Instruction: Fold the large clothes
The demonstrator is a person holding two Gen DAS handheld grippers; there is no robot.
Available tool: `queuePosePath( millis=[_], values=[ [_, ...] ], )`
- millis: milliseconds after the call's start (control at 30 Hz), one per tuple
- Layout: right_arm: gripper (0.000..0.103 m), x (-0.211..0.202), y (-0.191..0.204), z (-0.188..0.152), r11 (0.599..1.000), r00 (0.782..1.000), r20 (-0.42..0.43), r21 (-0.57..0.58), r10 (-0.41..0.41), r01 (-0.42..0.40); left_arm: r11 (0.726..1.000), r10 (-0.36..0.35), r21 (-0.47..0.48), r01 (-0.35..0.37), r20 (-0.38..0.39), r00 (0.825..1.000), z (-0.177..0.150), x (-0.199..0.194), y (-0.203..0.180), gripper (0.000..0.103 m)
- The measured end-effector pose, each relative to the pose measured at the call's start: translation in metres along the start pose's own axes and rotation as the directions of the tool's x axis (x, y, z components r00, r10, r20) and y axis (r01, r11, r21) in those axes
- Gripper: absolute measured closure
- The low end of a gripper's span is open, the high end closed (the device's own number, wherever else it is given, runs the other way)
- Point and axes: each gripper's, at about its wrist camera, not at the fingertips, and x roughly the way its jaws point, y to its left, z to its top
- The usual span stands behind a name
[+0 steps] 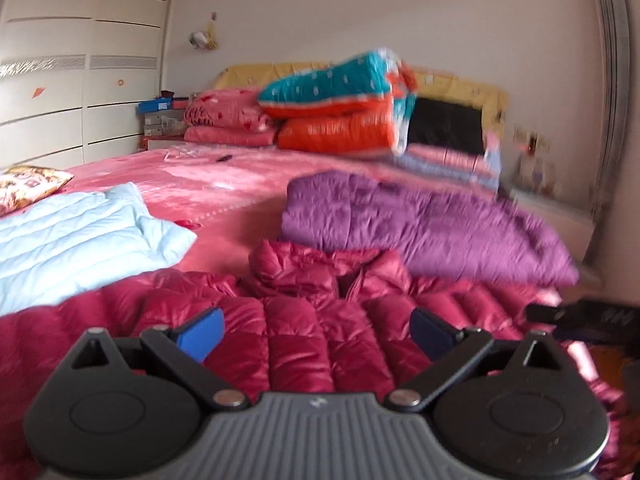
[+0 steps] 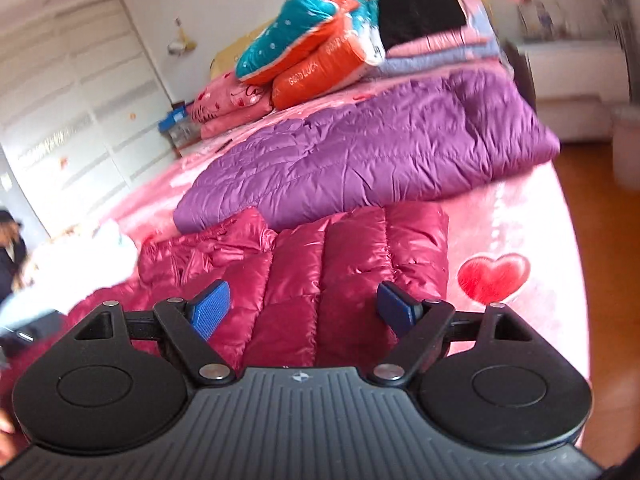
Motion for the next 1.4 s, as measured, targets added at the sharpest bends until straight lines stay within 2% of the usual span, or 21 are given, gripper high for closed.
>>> queuePosePath(
  millis=[133, 233, 300, 400, 600, 900, 1033, 1233, 1400],
  values=[
    [0.002, 0.018, -0.009, -0.005, 1.000, 0.999, -0.036, -0.008, -0.023, 0.023, 0.997, 0.067, 0.038, -0.065, -0.074, 0.995, -0.011, 0.032, 0.005, 0.004],
    [0.002, 0.034, -0.015, -0.011, 0.999, 0.995, -0.087, -0.019, -0.048, 0.047, 0.992, 0.123, 0.044, -0.118, -0.138, 0.983, -0.026, 0.052, 0.016, 0.006],
    [0.002, 0.040, -0.014, -0.014, 0.997, 0.992, -0.106, -0.049, -0.067, 0.062, 0.994, 0.110, 0.023, -0.108, -0.129, 0.986, -0.033, 0.053, 0.022, 0.005],
    [0.001, 0.044, -0.006, -0.022, 0.988, 0.987, -0.113, -0.119, -0.110, 0.097, 0.993, 0.118, 0.040, -0.115, -0.107, 0.987, -0.042, 0.051, 0.020, 0.004],
    [0.000, 0.066, 0.007, -0.040, 0.945, 0.975, -0.089, -0.277, -0.206, 0.174, 0.992, 0.124, 0.030, -0.122, -0.104, 0.987, -0.051, 0.058, 0.021, 0.000],
    [0.000, 0.069, 0.012, -0.046, 0.928, 0.972, -0.055, -0.314, -0.229, 0.200, 0.985, 0.164, 0.067, -0.156, -0.127, 0.978, -0.047, 0.061, 0.013, 0.000],
    [0.000, 0.059, 0.007, -0.044, 0.942, 0.981, -0.029, -0.284, -0.194, 0.178, 0.974, 0.219, 0.087, -0.208, -0.145, 0.965, -0.038, 0.046, 0.003, 0.001],
    [0.000, 0.028, -0.004, -0.035, 0.979, 0.993, 0.031, -0.163, -0.116, 0.120, 0.974, 0.218, 0.093, -0.209, -0.108, 0.970, -0.035, -0.005, -0.011, 0.001],
    [0.000, -0.013, 0.008, -0.042, 0.968, 0.989, 0.089, -0.214, -0.116, 0.132, 0.976, 0.219, 0.022, -0.218, -0.096, 0.971, -0.041, -0.054, -0.012, 0.001]
  ],
)
